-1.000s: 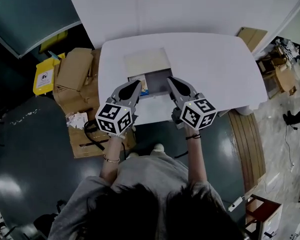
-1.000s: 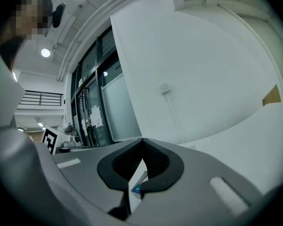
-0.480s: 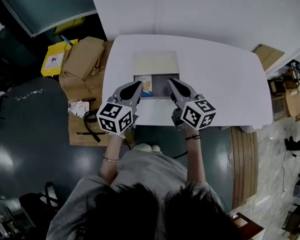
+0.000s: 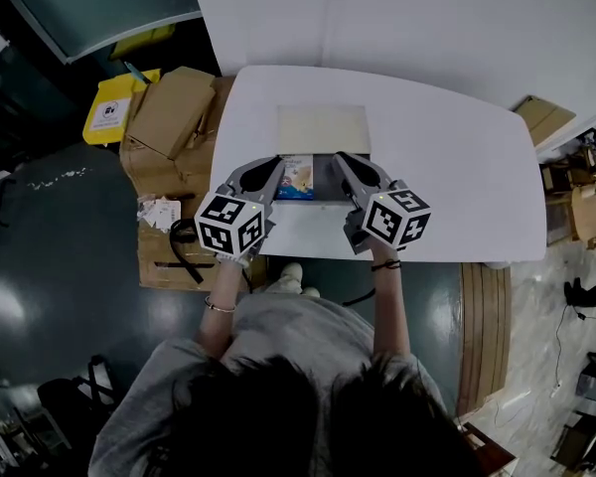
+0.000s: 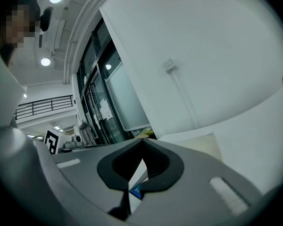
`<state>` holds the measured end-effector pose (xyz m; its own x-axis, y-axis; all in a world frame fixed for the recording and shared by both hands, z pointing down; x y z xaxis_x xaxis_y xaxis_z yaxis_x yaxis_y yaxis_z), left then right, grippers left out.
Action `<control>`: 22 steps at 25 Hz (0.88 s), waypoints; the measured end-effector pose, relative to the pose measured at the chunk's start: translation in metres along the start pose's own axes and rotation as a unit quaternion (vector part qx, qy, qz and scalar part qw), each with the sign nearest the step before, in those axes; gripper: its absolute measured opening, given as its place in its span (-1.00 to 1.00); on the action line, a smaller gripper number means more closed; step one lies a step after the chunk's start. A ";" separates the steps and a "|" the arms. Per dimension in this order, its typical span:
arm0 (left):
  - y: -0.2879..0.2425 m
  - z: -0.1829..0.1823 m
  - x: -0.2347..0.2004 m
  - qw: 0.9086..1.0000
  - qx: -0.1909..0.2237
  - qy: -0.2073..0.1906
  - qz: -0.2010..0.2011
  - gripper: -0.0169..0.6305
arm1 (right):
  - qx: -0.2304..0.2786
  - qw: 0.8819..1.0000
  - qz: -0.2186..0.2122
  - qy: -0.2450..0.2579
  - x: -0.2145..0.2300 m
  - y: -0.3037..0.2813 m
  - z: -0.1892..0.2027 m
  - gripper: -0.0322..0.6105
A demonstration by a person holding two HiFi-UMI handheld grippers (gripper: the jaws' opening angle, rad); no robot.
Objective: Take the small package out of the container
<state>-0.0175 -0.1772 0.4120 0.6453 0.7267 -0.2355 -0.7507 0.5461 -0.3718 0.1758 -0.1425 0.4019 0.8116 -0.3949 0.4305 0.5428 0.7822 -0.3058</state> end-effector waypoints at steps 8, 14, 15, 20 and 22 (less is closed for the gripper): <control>-0.018 0.006 -0.023 1.000 -0.021 0.014 0.010 -0.97 | -0.035 0.999 -0.010 -0.017 0.014 -0.031 0.010 -0.86; -0.027 0.016 -0.030 0.999 -0.040 0.031 0.013 -0.97 | -0.068 0.997 -0.025 -0.022 0.025 -0.042 0.020 -0.86; -0.028 0.019 -0.030 0.998 -0.044 0.036 0.012 -0.97 | -0.076 0.996 -0.029 -0.023 0.026 -0.043 0.021 -0.86; -0.035 0.034 -0.030 0.996 -0.066 0.055 0.007 -0.97 | -0.123 0.991 -0.048 -0.020 0.033 -0.052 0.024 -0.86; -0.037 0.040 -0.030 0.995 -0.072 0.064 0.004 -0.97 | -0.145 0.988 -0.053 -0.016 0.036 -0.057 0.026 -0.86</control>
<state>-0.0148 -0.2032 0.4685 0.6598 0.6662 -0.3477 -0.7330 0.4686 -0.4932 0.1687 -0.1886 0.4571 0.7417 -0.4479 0.4992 0.6676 0.5647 -0.4853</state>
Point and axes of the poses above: the fingertips, and each gripper's own axes: y backward along the fingers, x to its right, z out of its underside, the point moved 7 cm from there along y, backward along the fingers, and after that the axes turned 9 degrees about -x, right-handed, at the moved point
